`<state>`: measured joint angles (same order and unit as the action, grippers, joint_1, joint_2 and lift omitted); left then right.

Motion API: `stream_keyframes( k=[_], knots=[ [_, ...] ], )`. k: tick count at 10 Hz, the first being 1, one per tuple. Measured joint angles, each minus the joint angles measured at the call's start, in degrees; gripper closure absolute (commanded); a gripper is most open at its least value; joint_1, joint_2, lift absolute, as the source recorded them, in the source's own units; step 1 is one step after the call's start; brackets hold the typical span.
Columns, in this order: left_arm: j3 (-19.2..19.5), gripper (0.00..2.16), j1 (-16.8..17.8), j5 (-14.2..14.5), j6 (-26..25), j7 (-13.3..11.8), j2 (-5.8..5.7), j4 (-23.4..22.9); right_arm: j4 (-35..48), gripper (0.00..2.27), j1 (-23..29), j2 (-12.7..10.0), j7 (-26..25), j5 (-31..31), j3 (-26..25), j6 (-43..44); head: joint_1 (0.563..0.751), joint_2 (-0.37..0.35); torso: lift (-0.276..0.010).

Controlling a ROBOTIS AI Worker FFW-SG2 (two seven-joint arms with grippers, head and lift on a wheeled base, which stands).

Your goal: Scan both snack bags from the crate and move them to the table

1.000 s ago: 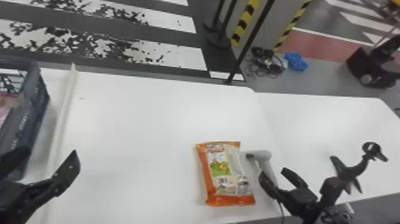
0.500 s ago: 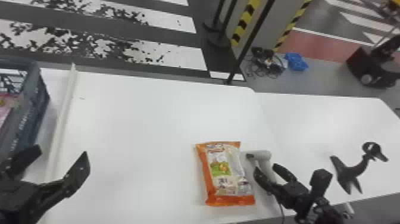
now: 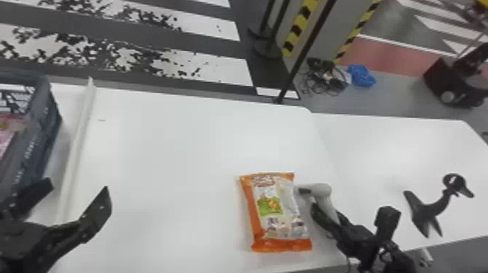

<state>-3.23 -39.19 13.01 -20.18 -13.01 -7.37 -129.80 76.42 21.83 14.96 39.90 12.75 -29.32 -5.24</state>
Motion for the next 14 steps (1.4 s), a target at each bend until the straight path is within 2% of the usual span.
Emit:
stream_keyframes(
  k=[4,6,9,11,14],
  knots=[
    [-0.56,0.06,-0.24,0.0,0.09,0.43,-0.08,-0.19,7.19,2.24,6.75,-4.89,-0.84,8.75,-7.04,1.33,0.695,-0.35,-0.087],
    [-0.72,0.06,-0.2,-0.29,0.01,1.51,-0.32,-0.13,16.38,2.24,13.32,-9.05,-0.38,14.61,-9.28,0.21,0.695,-0.35,-0.087],
    [-0.98,0.06,-0.87,-1.65,0.1,2.82,0.07,-0.48,27.71,2.24,21.08,-14.28,5.98,21.31,-9.81,-6.76,0.695,-0.35,-0.087],
    [-1.24,0.06,-0.37,-1.67,0.41,3.2,0.25,0.61,33.19,2.24,25.35,-14.92,7.6,21.71,-6.33,-10.21,0.695,-0.35,-0.087],
    [-2.34,0.06,0.32,-1.69,1.56,3.69,0.24,2.51,36.2,2.24,28.09,-14.96,7.33,18.79,1.75,-10.11,0.695,-0.345,-0.087]
  ],
)
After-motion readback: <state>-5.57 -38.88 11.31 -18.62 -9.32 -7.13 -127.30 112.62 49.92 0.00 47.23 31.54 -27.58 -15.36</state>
